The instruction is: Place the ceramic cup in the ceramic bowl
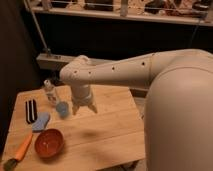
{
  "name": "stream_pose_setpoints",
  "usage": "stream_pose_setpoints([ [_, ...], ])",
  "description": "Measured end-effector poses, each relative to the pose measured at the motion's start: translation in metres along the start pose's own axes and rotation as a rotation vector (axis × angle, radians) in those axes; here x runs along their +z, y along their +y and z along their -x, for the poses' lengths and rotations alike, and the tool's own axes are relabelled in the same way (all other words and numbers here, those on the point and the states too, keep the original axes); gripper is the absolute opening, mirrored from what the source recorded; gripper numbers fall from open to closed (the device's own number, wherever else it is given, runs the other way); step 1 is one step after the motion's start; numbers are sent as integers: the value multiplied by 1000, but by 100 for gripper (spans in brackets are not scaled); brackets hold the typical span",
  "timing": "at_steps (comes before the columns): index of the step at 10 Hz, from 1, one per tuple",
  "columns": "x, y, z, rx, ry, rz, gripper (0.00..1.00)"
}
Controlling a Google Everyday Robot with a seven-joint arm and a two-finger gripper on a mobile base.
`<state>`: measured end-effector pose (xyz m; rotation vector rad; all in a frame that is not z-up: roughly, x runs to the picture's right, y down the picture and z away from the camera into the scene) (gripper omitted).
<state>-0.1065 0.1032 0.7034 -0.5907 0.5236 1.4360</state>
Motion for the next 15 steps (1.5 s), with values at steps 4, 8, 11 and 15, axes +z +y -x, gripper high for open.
stream_pose_setpoints([
  [4,0,0,0,0,0,0,65],
  [8,8,-3,19,12,-3,-15,65],
  [11,25,10,58,-6,-19,-28,65],
  [15,44,42,101,-58,-38,-39,65],
])
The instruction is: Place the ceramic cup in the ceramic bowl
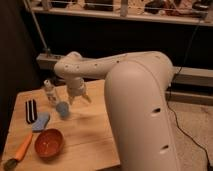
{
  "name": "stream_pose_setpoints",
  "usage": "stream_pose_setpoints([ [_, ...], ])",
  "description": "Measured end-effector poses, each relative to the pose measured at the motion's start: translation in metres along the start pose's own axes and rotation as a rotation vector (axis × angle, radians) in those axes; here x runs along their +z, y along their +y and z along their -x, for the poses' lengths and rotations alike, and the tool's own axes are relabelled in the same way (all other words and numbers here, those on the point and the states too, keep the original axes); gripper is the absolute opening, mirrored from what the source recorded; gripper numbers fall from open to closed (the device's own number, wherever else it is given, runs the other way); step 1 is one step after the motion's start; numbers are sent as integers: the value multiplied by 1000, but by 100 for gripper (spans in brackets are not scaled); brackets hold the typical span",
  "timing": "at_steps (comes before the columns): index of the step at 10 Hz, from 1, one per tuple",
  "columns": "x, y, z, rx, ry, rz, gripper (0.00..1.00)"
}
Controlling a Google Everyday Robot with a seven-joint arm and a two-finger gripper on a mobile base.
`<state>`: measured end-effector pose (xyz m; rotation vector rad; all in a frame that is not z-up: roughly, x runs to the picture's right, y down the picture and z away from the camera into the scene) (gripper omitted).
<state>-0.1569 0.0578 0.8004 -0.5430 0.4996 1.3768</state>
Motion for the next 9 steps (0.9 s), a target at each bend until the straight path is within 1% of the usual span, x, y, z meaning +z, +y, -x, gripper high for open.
stream_pose_setpoints([
  [3,15,26,17,-36,0,7,65],
  [5,24,39,24,-54,4,11,65],
  [7,33,51,28,-76,9,15,65],
  [9,41,57,27,-91,20,15,65],
])
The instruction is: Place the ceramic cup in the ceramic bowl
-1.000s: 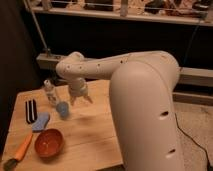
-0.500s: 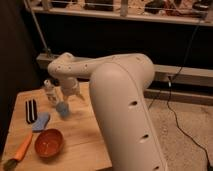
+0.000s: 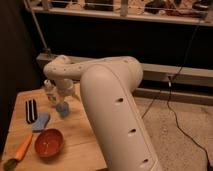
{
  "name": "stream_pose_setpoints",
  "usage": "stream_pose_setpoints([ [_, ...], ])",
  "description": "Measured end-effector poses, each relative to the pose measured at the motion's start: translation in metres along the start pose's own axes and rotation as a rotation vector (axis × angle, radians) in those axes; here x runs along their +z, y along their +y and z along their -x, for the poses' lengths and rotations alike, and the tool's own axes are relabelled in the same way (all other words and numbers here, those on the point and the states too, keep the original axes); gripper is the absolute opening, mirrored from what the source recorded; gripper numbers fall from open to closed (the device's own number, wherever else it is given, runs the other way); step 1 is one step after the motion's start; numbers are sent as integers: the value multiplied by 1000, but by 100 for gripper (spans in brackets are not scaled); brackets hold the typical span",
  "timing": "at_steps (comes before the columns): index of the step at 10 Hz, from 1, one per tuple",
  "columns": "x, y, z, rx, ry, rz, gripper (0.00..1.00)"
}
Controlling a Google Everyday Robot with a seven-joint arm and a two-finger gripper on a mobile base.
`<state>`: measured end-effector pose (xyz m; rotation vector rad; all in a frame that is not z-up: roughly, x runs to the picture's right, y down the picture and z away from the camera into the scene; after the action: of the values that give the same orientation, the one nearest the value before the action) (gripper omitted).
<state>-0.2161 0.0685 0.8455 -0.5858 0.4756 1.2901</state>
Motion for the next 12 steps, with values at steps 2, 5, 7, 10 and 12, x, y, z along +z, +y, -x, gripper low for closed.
stream_pose_setpoints([
  [2,12,3,-3,-21,23,-12,65],
  [5,37,4,-14,-64,66,-49,65],
  [7,46,12,-15,-96,72,-55,65],
  [10,54,43,-18,-234,58,-35,37],
  [12,50,55,-23,-275,61,-8,18],
])
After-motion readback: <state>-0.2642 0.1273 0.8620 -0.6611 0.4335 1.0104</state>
